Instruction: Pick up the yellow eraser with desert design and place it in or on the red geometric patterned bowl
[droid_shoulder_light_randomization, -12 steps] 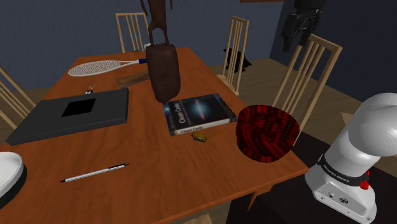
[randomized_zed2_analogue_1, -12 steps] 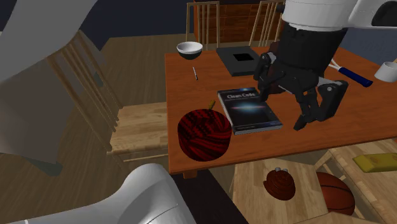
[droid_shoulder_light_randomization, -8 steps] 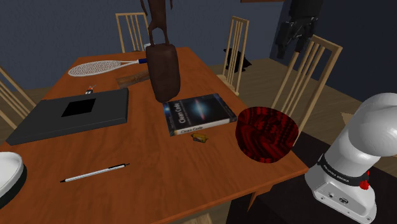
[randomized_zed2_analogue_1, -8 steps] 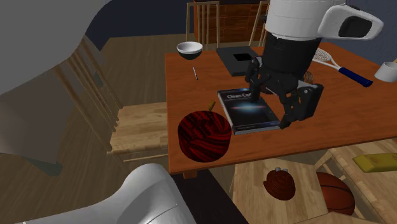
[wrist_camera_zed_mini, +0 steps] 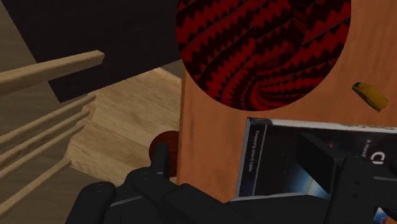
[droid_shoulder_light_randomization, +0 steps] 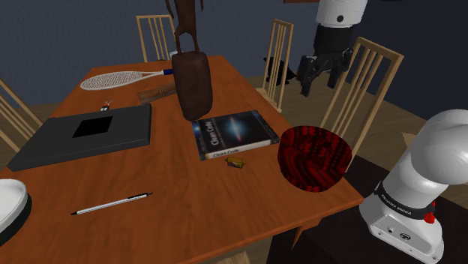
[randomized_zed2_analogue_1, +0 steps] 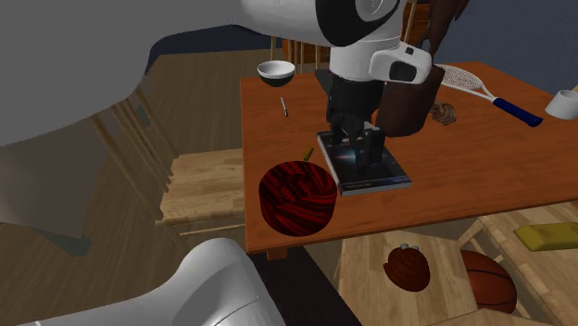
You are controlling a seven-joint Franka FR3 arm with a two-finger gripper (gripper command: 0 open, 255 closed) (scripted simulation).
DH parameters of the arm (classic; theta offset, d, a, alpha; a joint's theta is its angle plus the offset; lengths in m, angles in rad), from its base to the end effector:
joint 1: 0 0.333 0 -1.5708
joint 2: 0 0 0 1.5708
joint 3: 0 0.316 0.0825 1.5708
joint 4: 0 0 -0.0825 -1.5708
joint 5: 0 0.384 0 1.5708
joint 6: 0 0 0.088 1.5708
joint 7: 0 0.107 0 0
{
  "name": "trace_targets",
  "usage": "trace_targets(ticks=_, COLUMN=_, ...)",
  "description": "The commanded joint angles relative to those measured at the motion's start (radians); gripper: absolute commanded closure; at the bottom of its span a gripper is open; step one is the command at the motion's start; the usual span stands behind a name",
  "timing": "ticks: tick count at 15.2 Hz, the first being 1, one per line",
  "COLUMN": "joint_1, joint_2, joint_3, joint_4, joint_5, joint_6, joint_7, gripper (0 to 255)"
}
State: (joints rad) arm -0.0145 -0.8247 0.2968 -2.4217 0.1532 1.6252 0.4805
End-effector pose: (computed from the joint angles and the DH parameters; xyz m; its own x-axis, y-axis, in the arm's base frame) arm 0.2883 0.1229 0.5615 0.9557 -0.2921 0.0354 -0.2936 -0.9545 0.0530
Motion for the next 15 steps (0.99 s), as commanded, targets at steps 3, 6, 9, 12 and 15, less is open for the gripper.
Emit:
trace_targets(ticks=3, joint_1=-0.003, joint_2=0.061, joint_3=0.114, joint_4=-0.012, joint_5=0.059, joint_6=0.087, joint_7=0.143, gripper=0)
trace_targets(ticks=6, joint_1=-0.014, joint_2=0.123, joint_3=0.200, joint_4=-0.007, joint_5=0.091, joint_6=0.155, joint_7=0.246, gripper=0)
trace_targets(ticks=9, joint_1=-0.035, joint_2=0.201, joint_3=0.290, joint_4=0.011, joint_5=0.108, joint_6=0.226, joint_7=0.352, gripper=0)
trace_targets(ticks=12, joint_1=-0.070, joint_2=0.294, joint_3=0.386, joint_4=0.044, joint_5=0.106, joint_6=0.296, joint_7=0.464, gripper=0)
trace_targets(ticks=15, joint_1=-0.118, joint_2=0.405, joint_3=0.489, joint_4=0.089, joint_5=0.074, joint_6=0.366, joint_7=0.589, gripper=0)
